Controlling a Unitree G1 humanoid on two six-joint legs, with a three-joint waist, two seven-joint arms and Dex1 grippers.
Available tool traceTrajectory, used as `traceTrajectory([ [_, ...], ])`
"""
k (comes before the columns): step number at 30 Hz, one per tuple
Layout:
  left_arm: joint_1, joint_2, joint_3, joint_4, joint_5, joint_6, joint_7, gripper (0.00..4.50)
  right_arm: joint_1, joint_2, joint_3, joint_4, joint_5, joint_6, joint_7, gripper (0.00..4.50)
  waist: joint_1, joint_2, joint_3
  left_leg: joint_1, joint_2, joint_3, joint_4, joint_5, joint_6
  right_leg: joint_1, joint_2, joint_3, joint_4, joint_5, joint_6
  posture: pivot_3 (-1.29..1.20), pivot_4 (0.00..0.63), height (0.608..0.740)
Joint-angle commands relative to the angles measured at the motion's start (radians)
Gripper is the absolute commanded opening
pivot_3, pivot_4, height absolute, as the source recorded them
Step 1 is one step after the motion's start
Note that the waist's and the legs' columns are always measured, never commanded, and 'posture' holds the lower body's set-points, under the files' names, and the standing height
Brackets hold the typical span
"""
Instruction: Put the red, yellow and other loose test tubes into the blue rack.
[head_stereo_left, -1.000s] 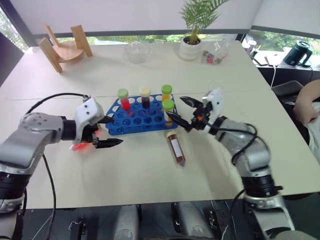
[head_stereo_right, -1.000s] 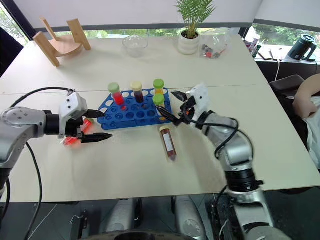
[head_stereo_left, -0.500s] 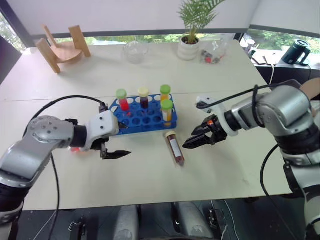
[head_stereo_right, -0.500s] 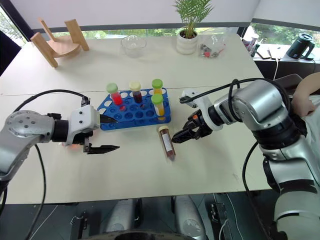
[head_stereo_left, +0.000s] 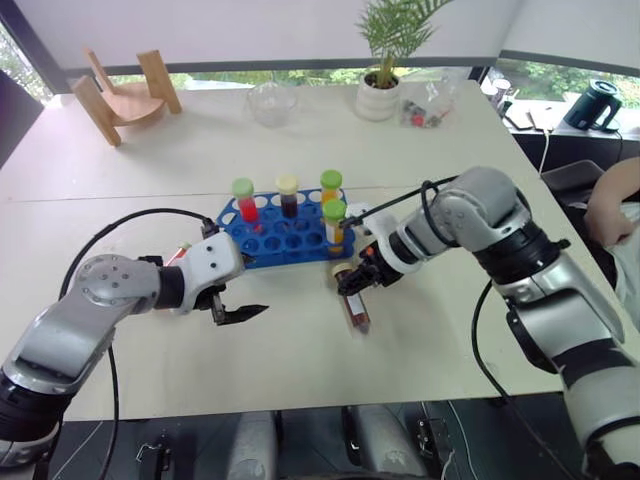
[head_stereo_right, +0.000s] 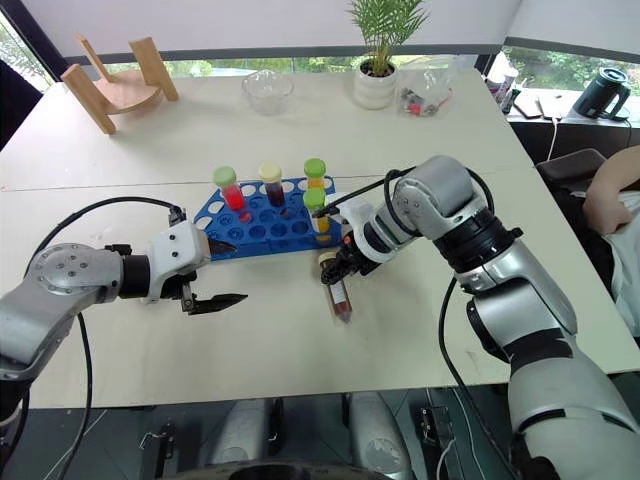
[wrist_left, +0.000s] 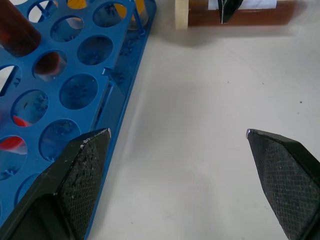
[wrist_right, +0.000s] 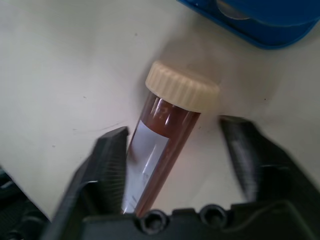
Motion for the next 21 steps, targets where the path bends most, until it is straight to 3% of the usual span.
traceTrajectory([
  [1,-0.008,-0.002,0.015,-0.027,0.002,-0.004,0.011,4.50,0.057,-0.018,0.030,-0.053,0.053,0.013,-0.041,1.30,0.000,0.000,0.000,0.000,0.000,0.000,0.000,0.000,0.000,0.000,0.000,0.000,0.000,0.000,0.000,0.00,0.150,0.740],
  [2,-0.007,-0.003,0.015,-0.027,0.001,-0.004,0.013,4.50,0.067,-0.030,0.030,-0.061,0.047,0.013,-0.047,0.90,0.001,0.000,0.000,0.000,0.000,0.000,0.000,0.000,0.000,0.000,0.000,0.000,0.000,0.000,0.000,0.00,0.150,0.740],
  [3,-0.007,-0.003,0.015,-0.026,0.000,-0.004,0.014,4.50,0.075,-0.039,0.028,-0.069,0.036,0.013,-0.051,0.79,0.001,0.000,0.000,0.000,0.000,0.000,0.000,0.000,0.000,0.000,0.000,0.000,0.000,0.000,0.000,0.00,0.150,0.740],
  [6,-0.015,-0.005,0.014,-0.014,-0.001,-0.006,0.013,4.50,0.089,-0.077,0.027,-0.090,-0.008,0.013,-0.033,0.79,0.006,-0.001,-0.001,0.000,0.000,0.000,0.001,0.000,0.000,0.002,-0.001,0.000,-0.001,0.000,0.000,0.00,0.150,0.740],
  [9,-0.006,0.009,0.034,0.009,-0.004,-0.012,0.001,4.50,0.085,-0.237,0.079,-0.235,-0.073,-0.123,0.167,0.79,0.024,0.000,0.000,0.000,-0.002,0.000,0.001,0.000,0.000,0.002,-0.002,0.000,-0.002,0.000,0.000,0.00,0.150,0.740],
  [14,0.024,0.044,0.115,0.079,-0.034,-0.030,-0.045,4.50,0.156,-0.325,-0.105,-0.407,-0.115,-0.559,0.516,0.79,0.025,-0.001,0.000,-0.002,-0.001,0.002,0.001,0.000,0.000,0.000,-0.002,0.000,-0.005,0.000,0.001,0.00,0.150,0.740],
  [16,0.013,0.045,0.165,0.138,-0.067,-0.031,-0.070,4.50,0.211,-0.237,-0.264,-0.447,-0.058,-0.671,0.509,0.79,0.011,0.000,0.000,0.000,0.001,0.002,-0.001,0.000,0.000,0.000,0.001,0.000,-0.004,0.000,0.001,0.00,0.150,0.740],
  [18,-0.017,0.053,0.203,0.207,-0.090,-0.032,-0.097,4.50,0.247,-0.094,-0.382,-0.473,-0.007,-0.716,0.397,0.79,-0.002,0.000,0.000,0.000,0.002,0.000,-0.001,0.000,0.000,0.000,0.003,0.000,-0.002,0.000,0.000,0.00,0.150,0.740],
  [21,-0.073,0.082,0.230,0.319,-0.103,-0.041,-0.142,4.50,0.327,0.143,-0.410,-0.508,-0.123,-0.880,0.207,0.79,-0.007,-0.001,0.000,0.000,0.004,-0.002,-0.001,0.000,0.000,0.000,0.006,0.000,-0.001,0.000,0.000,0.00,0.150,0.740],
])
